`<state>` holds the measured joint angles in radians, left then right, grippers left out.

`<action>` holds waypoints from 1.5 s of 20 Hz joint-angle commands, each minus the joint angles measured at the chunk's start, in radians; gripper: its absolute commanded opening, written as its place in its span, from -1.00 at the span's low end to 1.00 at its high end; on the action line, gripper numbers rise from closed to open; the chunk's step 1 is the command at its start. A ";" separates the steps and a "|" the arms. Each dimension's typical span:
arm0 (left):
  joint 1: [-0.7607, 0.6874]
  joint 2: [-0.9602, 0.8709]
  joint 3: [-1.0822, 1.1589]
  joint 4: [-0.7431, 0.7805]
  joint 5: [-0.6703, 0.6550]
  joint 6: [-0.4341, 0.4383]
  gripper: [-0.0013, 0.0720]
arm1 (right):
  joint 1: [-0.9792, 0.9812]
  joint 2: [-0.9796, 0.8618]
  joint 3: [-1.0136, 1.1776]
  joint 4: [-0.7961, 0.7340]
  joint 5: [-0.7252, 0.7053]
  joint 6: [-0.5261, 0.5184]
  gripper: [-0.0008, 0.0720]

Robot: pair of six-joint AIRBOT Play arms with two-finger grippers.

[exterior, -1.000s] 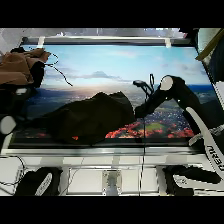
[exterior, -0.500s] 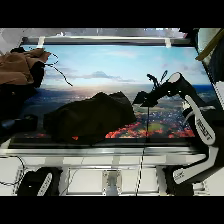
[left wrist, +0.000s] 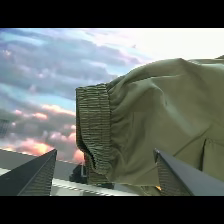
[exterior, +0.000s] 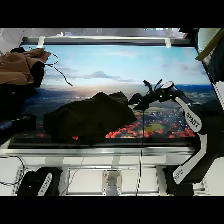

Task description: Fold the clothes and pants, and hang the long-sleeved shirts on hangers.

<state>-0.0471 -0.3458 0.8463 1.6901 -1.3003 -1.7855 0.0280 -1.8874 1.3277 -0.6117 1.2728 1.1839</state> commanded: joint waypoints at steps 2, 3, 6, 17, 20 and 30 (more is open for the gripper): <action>0.001 0.001 0.001 0.000 0.000 -0.011 0.94 | 0.072 -0.017 0.008 0.013 -0.057 -0.016 0.88; 0.001 0.001 0.001 0.000 0.000 -0.011 0.94 | 0.090 -0.017 0.010 0.013 -0.066 -0.019 0.88; 0.001 0.001 0.001 0.001 0.000 -0.011 0.94 | 0.125 -0.016 0.010 0.014 -0.085 -0.019 0.46; 0.001 0.001 0.001 0.001 0.001 -0.010 0.94 | 0.003 0.052 0.160 0.012 0.023 -0.026 -0.97; 0.001 0.001 0.001 0.001 0.001 -0.010 0.94 | -0.137 0.141 0.257 0.000 0.059 -0.010 -0.97; 0.001 0.001 0.001 0.001 0.001 -0.011 0.94 | -0.892 0.549 0.284 -0.396 0.245 0.083 -0.97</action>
<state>-0.0471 -0.3454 0.8463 1.6909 -1.2999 -1.7962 -0.6361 -1.4380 1.6073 -0.8780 1.4406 1.2476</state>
